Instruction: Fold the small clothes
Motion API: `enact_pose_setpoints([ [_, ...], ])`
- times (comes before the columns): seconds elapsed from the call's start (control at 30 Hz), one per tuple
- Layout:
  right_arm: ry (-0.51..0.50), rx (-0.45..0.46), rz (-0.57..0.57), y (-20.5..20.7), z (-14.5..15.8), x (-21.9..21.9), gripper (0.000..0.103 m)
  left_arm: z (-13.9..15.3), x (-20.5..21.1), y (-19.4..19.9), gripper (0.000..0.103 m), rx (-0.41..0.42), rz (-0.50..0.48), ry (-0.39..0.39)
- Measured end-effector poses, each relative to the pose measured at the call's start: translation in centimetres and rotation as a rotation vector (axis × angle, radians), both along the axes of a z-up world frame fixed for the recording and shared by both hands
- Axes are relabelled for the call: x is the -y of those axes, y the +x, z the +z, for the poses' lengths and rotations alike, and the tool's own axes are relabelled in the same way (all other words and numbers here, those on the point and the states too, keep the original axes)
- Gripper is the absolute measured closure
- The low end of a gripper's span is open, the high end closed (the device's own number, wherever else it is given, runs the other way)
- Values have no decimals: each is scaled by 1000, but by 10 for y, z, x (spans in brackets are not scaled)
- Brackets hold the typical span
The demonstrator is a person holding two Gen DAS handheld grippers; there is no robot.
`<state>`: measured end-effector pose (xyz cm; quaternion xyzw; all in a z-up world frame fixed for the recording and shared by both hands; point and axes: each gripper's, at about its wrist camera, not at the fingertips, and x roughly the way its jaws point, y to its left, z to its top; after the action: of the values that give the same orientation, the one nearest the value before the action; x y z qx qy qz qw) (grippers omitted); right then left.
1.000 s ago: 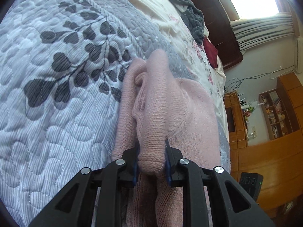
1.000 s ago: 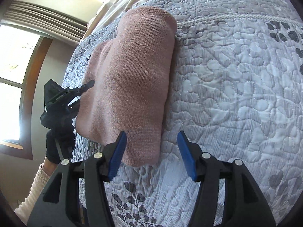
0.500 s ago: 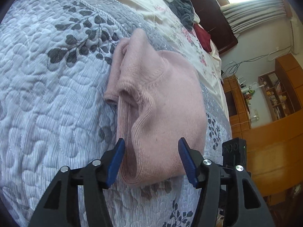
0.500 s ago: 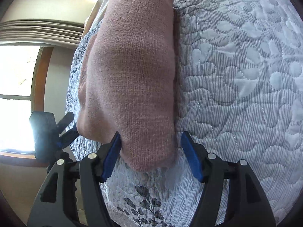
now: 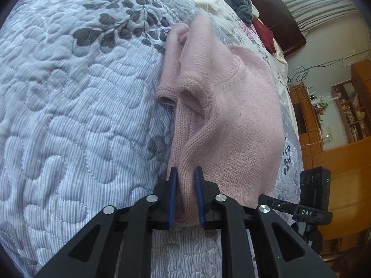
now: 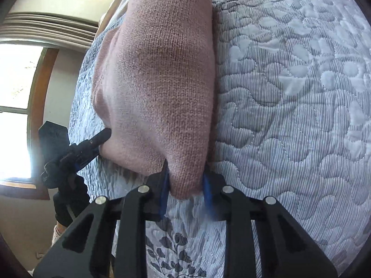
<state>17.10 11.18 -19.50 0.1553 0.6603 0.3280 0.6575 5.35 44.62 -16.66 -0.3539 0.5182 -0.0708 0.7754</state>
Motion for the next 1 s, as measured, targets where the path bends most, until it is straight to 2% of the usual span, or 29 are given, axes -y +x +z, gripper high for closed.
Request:
enact_pose_setpoints([
  [0.1, 2, -3, -2, 0, -3, 0, 78, -2, 0, -1, 77, -9, -1, 8],
  [0.17, -3, -1, 7, 1, 0, -2, 76, 2, 0, -2, 74, -10, -5, 10],
  [0.2, -7, 8, 14, 3, 3, -1, 71, 6, 0, -3, 72, -12, -7, 13],
  [0.27, 7, 34, 19, 5, 14, 3, 66, 17, 1, -1, 52, -9, -9, 27],
  [0.37, 32, 77, -1, 11, 30, 12, 49, 37, -7, 7, 40, 36, 14, 71],
  [0.43, 48, 102, -10, 18, 39, 16, 45, 43, -17, 19, 35, 43, 37, 83],
  [0.63, 77, 119, -18, 45, 49, 21, 34, 33, -43, 64, 34, 27, 66, 15],
  [0.8, 106, 118, -7, 66, 49, 15, 33, 5, -45, 88, 34, -10, 30, -70],
  [1.0, 159, 96, -15, 82, 35, 2, 24, -8, -39, 104, 31, 21, -28, -167],
])
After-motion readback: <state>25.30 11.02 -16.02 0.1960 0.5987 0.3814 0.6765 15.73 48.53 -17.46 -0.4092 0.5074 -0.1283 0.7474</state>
